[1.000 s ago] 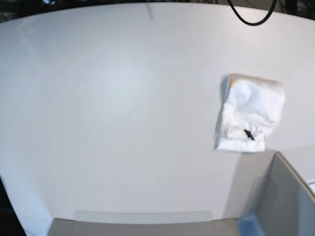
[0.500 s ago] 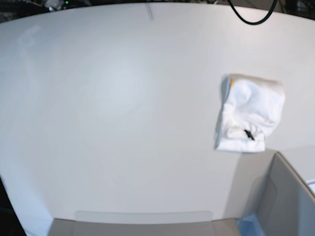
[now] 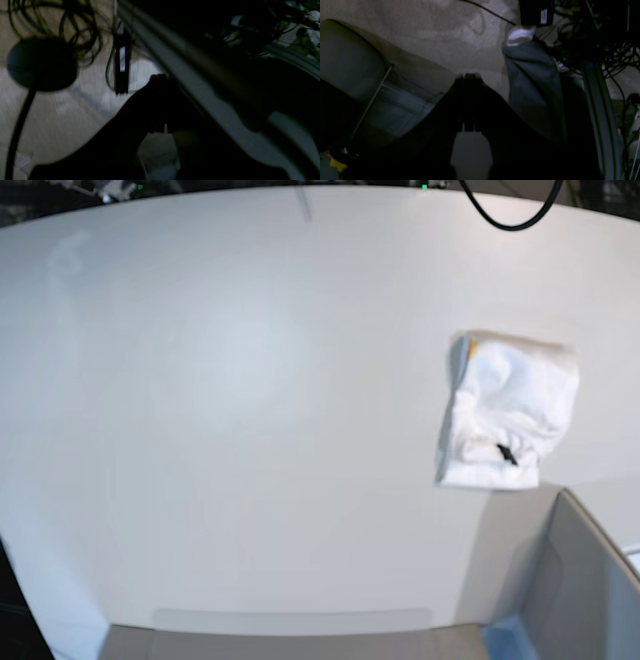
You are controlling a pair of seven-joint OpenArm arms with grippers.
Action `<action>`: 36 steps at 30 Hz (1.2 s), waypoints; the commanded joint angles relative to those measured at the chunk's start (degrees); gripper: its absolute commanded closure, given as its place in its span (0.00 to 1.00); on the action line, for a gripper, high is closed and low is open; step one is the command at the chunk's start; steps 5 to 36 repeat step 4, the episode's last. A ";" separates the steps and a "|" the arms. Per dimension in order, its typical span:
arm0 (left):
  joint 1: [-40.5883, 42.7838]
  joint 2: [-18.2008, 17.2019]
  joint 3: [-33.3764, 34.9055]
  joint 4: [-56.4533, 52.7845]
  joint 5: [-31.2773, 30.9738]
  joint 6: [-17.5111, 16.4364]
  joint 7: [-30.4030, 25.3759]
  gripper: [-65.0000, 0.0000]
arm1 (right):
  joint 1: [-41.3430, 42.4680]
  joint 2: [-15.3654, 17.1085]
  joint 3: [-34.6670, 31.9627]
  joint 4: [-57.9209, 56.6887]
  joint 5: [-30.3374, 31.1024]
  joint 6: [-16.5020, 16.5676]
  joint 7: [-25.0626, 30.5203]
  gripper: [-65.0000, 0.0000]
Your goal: Layout the t-shirt on the table in an organized manner, then fold the t-shirt properly
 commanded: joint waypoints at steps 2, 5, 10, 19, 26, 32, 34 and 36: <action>-0.58 -0.08 0.17 0.34 -0.57 -0.21 -0.28 1.00 | 2.90 -1.31 0.32 1.11 -0.81 0.38 -0.38 1.00; -0.76 -0.08 0.17 0.34 -0.57 -0.21 -0.28 1.00 | 2.90 -1.31 0.32 1.02 -0.81 0.38 -0.38 1.00; -0.76 -0.08 0.17 0.34 -0.57 -0.21 -0.28 1.00 | 2.90 -1.31 0.32 1.02 -0.81 0.38 -0.38 1.00; -0.76 -0.08 0.17 0.34 -0.57 -0.21 -0.28 1.00 | 2.90 -1.31 0.32 1.02 -0.81 0.38 -0.38 1.00; -0.76 -0.08 0.17 0.34 -0.57 -0.21 -0.28 1.00 | 2.90 -1.31 0.32 1.02 -0.81 0.38 -0.38 1.00; -0.76 -0.08 0.17 0.34 -0.57 -0.21 -0.28 1.00 | 2.90 -1.31 0.32 1.02 -0.81 0.38 -0.38 1.00; -0.76 -0.08 0.17 0.34 -0.57 -0.21 -0.28 1.00 | 2.90 -1.31 0.32 1.02 -0.81 0.38 -0.38 1.00; -0.76 -0.08 0.17 0.34 -0.57 -0.21 -0.28 1.00 | 2.90 -1.31 0.32 1.02 -0.81 0.38 -0.38 1.00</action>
